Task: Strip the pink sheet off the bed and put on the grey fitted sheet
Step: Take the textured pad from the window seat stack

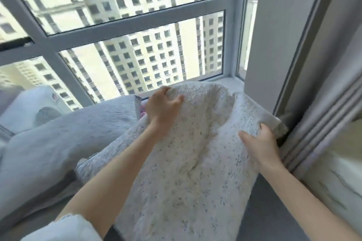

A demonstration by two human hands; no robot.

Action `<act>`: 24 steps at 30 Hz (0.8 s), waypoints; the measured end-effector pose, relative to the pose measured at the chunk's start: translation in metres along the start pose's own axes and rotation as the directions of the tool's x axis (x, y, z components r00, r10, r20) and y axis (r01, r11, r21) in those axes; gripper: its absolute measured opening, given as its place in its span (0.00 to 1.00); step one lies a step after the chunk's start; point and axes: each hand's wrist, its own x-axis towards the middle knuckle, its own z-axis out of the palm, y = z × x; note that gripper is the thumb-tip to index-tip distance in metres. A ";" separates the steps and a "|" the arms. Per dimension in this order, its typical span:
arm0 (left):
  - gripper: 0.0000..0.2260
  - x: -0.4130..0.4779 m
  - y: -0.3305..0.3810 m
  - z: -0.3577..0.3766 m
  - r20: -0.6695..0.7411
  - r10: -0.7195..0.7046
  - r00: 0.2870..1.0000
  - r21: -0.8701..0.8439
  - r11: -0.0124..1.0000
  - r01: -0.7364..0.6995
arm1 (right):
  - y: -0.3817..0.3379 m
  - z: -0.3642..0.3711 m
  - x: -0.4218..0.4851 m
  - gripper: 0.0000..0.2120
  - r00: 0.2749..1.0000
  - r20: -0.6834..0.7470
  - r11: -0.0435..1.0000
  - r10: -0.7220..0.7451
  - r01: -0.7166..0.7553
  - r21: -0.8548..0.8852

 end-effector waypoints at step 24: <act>0.25 0.345 -0.328 -0.323 0.221 -0.004 0.975 0.436 0.895 -0.096 | -0.172 0.480 -0.154 0.36 0.815 0.580 0.998 0.013 -0.045 0.041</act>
